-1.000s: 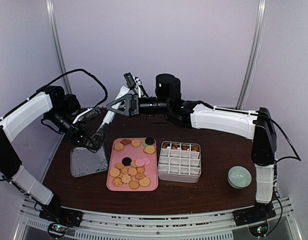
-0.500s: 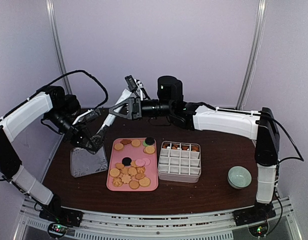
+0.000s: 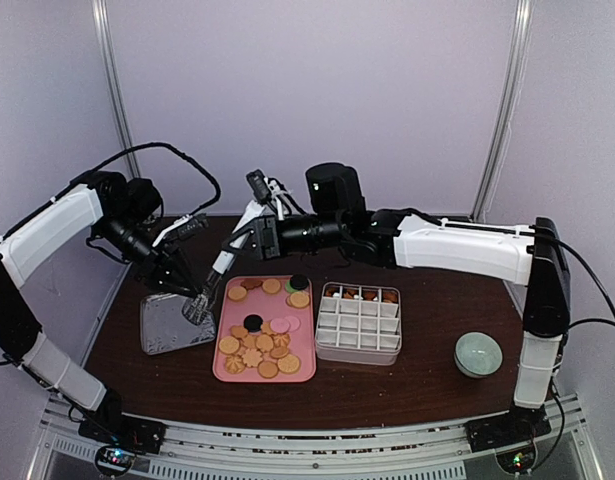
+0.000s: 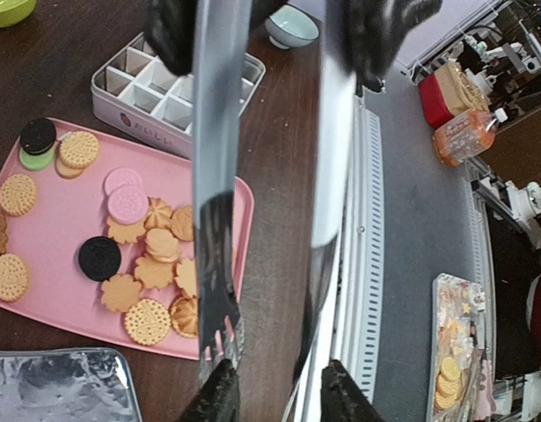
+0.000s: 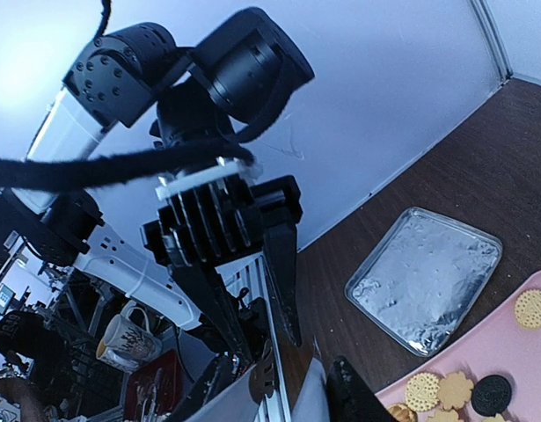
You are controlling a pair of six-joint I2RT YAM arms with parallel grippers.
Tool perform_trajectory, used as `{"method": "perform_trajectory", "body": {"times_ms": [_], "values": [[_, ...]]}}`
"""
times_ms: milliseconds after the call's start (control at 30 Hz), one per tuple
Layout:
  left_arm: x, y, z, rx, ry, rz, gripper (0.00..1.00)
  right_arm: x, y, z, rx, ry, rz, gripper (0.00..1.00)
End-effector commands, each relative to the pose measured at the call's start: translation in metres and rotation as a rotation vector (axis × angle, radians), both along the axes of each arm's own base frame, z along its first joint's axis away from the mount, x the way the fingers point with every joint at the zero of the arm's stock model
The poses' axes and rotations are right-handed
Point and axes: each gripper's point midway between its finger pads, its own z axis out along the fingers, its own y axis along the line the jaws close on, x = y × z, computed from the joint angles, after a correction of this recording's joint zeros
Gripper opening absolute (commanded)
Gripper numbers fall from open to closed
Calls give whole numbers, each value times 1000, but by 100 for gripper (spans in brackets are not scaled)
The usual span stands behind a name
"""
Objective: Pack the cookies
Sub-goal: Pass from the left arm to the right, then pick up the fake cookies from the plate.
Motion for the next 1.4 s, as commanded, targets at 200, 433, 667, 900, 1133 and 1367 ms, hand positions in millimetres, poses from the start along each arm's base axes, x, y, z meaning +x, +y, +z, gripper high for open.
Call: {"method": "perform_trajectory", "body": {"times_ms": [200, 433, 667, 900, 1133, 1367], "values": [[28, 16, -12, 128, -154, 137, 61, 17, -16, 16, -77, -138, -191, 35], [67, 64, -24, 253, -256, 372, 83, 19, -17, -15, -256, -244, -324, 35], [84, 116, -38, 290, -195, 539, 86, 6, 3, -34, -362, -349, -377, 35], [80, 121, -49, 301, -180, 552, 87, 10, 21, -38, -390, -406, -430, 34], [81, 124, -52, 321, -185, 559, 88, 15, 28, -53, -436, -454, -475, 35], [88, 136, -54, 343, -191, 598, 89, 13, 39, -69, -465, -467, -473, 36]]}}
